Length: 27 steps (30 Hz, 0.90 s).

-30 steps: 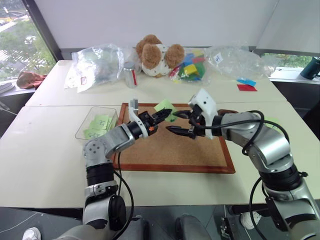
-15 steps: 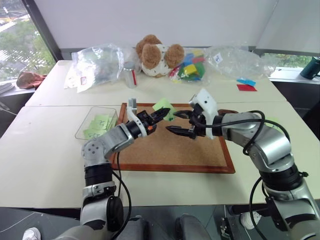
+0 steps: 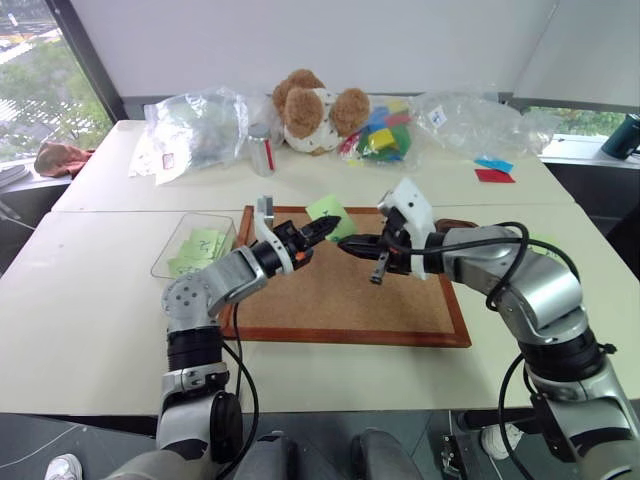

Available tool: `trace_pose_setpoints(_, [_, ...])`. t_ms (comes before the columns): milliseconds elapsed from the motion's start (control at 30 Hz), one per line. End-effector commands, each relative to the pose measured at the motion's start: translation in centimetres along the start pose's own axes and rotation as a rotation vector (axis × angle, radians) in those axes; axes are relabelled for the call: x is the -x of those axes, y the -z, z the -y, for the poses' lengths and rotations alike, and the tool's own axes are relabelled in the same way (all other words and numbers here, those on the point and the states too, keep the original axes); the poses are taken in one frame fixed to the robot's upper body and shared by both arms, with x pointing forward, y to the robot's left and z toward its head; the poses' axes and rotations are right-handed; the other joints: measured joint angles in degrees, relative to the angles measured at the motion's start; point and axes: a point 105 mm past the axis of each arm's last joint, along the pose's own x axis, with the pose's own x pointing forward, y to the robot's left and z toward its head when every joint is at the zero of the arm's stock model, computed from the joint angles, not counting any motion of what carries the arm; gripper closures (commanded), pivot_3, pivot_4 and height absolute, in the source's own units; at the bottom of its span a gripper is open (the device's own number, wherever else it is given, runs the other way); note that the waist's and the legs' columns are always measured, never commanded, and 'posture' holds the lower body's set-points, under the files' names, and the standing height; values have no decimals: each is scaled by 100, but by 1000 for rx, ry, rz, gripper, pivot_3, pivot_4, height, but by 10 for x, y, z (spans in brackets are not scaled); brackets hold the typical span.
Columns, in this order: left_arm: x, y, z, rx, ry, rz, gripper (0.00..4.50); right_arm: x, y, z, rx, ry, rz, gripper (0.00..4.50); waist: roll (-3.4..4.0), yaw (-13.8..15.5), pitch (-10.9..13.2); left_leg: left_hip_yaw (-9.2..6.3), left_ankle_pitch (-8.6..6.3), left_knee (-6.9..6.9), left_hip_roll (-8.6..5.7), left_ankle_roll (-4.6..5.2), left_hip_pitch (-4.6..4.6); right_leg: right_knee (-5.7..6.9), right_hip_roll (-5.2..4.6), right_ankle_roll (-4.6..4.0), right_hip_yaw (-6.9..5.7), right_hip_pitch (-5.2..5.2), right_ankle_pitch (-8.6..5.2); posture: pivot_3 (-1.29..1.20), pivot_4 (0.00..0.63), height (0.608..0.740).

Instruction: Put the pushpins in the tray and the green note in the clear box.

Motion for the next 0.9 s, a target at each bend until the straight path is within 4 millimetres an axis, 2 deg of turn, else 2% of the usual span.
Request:
trace_pose_setpoints(33, [1,-2,6,-16,32,2,4500,9,-19,2,39,16,60,4455,0,0,0,0,0,0,0,0,0,0,0,0,0,0,0,0,150,740])
trace_pose_setpoints(333, [2,-5,5,-10,34,17,4500,16,-28,6,66,35,76,4455,0,1,0,0,0,0,0,0,0,0,0,0,0,0,0,0,150,740])
trace_pose_setpoints(467, [2,-3,6,1,44,18,4500,12,-24,8,68,47,71,4455,0,0,0,0,0,0,0,0,0,0,0,0,0,0,0,0,150,740])
trace_pose_setpoints(633, [2,-1,6,9,49,11,4500,5,-20,2,62,22,70,4455,0,-1,0,0,0,0,0,0,0,1,0,0,0,0,0,0,150,740])
trace_pose_setpoints(733, [3,0,5,13,49,8,4500,3,-21,0,57,22,76,3601,0,-1,0,0,0,0,0,0,0,1,0,0,0,0,0,0,150,740])
trace_pose_setpoints(900, [4,-1,5,14,47,9,4500,-1,-21,-3,59,20,78,1187,0,-1,0,0,0,0,0,0,0,2,0,0,0,-1,0,0,150,740])
